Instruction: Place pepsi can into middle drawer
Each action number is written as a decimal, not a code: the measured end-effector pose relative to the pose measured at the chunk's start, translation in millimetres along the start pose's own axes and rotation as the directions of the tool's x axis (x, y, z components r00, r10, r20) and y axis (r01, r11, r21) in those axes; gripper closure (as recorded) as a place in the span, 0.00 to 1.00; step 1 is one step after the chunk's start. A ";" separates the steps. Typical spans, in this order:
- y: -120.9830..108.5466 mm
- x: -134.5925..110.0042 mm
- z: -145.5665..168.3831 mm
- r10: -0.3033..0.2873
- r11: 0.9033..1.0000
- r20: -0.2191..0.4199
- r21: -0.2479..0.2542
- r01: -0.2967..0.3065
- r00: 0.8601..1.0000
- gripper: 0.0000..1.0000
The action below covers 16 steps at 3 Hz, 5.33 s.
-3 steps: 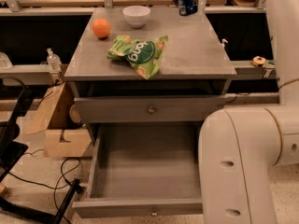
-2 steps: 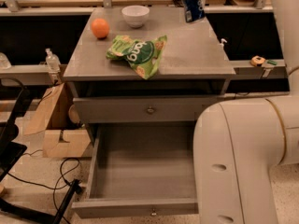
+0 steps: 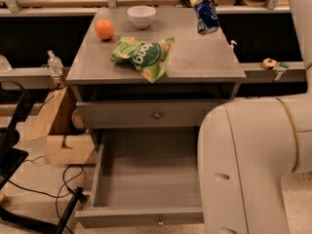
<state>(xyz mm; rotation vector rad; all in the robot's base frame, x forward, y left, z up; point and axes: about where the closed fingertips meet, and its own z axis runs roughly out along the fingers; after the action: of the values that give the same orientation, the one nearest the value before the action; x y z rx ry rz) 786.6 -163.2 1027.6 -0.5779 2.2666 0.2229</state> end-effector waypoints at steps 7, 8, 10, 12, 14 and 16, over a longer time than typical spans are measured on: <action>31.7 118.2 -71.3 0.206 0.948 0.388 -0.308 -0.084 0.898 1.00; 29.4 225.3 -29.2 0.259 0.841 0.352 -0.540 -0.030 0.899 1.00; 42.3 232.9 -22.6 0.229 0.822 0.346 -0.569 0.009 0.910 1.00; 82.5 309.5 40.5 0.224 0.803 0.320 -0.596 0.012 0.921 1.00; 139.4 410.9 188.2 0.162 0.735 0.405 -0.658 0.163 0.900 1.00; 159.9 403.0 208.3 0.140 0.723 0.419 -0.662 0.197 0.897 1.00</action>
Offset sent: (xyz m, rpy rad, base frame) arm -0.0262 0.0050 -0.0345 0.0676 -0.0274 -0.0385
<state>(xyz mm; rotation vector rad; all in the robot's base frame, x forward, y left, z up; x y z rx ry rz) 604.3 -88.8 588.8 -0.8399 1.6647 1.1171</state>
